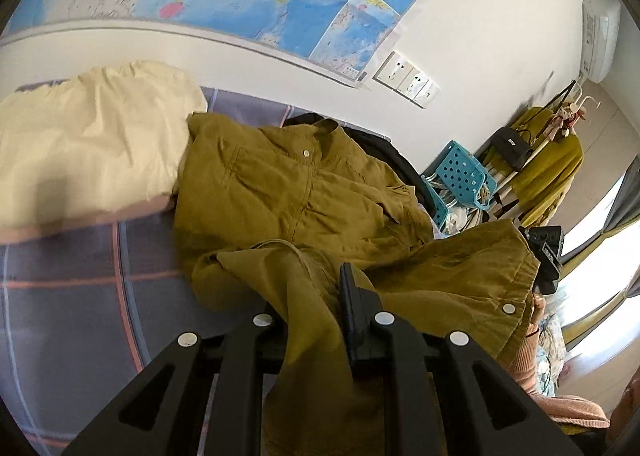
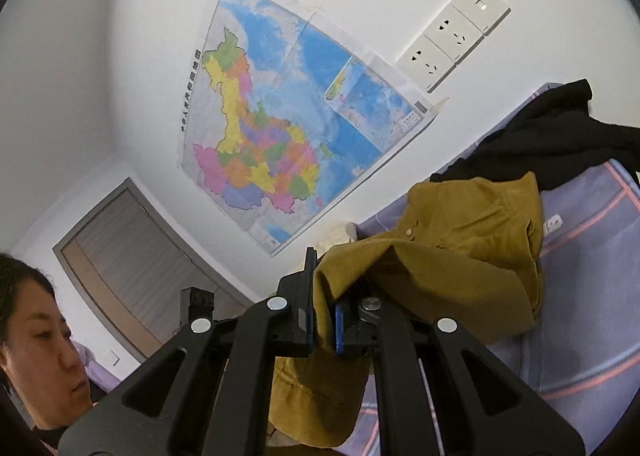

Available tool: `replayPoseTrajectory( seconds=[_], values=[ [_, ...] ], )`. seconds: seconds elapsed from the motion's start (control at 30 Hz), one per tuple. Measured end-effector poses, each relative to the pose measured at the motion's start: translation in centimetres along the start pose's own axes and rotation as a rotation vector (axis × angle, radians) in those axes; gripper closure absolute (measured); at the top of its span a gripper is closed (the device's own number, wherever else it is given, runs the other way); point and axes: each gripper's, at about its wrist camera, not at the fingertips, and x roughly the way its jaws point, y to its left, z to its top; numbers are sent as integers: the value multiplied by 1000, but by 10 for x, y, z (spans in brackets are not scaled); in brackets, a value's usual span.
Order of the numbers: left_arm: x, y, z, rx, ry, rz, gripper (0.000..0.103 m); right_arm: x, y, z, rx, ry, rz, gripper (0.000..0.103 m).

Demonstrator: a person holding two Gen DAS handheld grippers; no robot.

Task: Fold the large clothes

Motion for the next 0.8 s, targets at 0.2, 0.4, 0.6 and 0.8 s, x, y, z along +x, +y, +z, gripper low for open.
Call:
replayPoseTrajectory(
  seconds=[0.2, 0.4, 0.6, 0.8],
  values=[
    [5, 1, 16, 4, 0, 12, 88, 11, -3, 12, 4, 7, -11, 96],
    [10, 3, 35, 11, -2, 26, 88, 20, -6, 26, 12, -6, -31, 96],
    [18, 8, 50, 7, -2, 29, 88, 31, -16, 37, 32, -10, -52, 96],
    [24, 12, 66, 9, -1, 40, 88, 45, -23, 49, 38, -5, -68, 96]
  ],
)
